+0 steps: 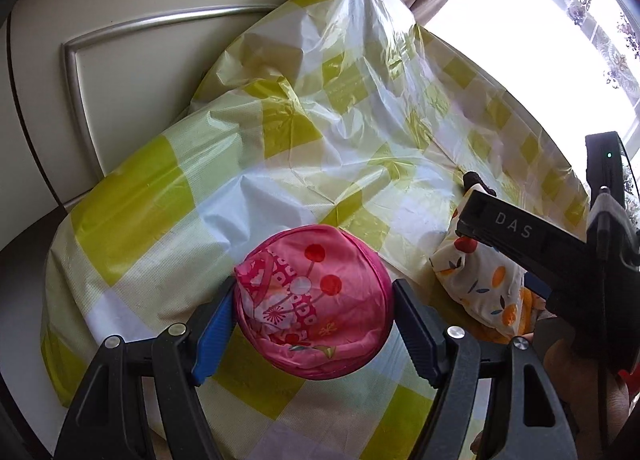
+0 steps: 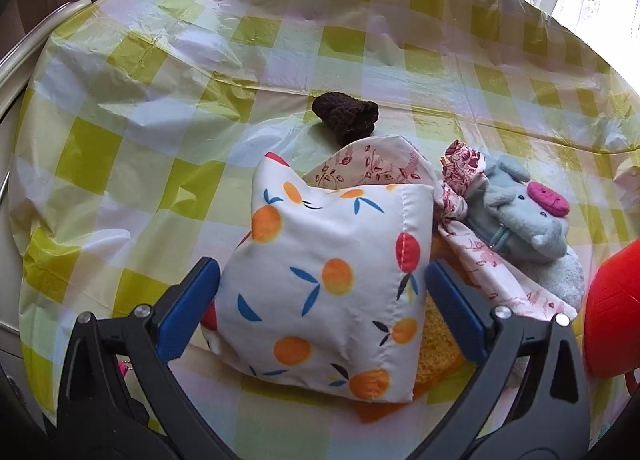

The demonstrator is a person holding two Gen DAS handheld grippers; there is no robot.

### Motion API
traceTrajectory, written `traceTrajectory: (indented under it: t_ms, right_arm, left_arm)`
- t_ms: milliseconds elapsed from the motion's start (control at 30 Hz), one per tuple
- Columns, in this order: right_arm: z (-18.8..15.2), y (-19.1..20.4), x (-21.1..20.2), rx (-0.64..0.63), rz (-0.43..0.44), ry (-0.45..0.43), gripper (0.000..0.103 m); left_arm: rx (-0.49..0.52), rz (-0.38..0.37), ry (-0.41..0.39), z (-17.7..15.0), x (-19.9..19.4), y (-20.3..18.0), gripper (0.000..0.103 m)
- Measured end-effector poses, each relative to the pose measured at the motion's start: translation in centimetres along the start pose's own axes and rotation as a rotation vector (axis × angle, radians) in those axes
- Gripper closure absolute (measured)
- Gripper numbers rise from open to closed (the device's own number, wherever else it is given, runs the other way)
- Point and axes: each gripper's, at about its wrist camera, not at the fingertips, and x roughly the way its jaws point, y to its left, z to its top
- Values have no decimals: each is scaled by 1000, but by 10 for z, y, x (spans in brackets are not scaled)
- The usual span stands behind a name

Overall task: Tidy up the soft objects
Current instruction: 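Grasp the white floral pillow with the right tool, then lift the floral pillow with the right tool while the left holds the pink pouch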

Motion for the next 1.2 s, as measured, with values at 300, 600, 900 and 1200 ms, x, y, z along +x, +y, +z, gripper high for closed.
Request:
traceTrajectory:
  t_ms: [300,600,900,1200]
  right_arm:
    - [-19,-8,-10,-82,66,-77,17]
    - [-38,-34,-35,-53,172,-124,21]
    - [-65,-65,-84,-18,188,-190,21]
    - [-103,-114,-131,29,170,-224,21]
  left_arm:
    - [-4,-19,-6,0,-1,0,28]
    - [10,-36,-23,0,-5,-3,28]
    - [74,-76,-92,-1,-22,-19,28]
    - [169,-132,-174,-15,-63,-50,28]
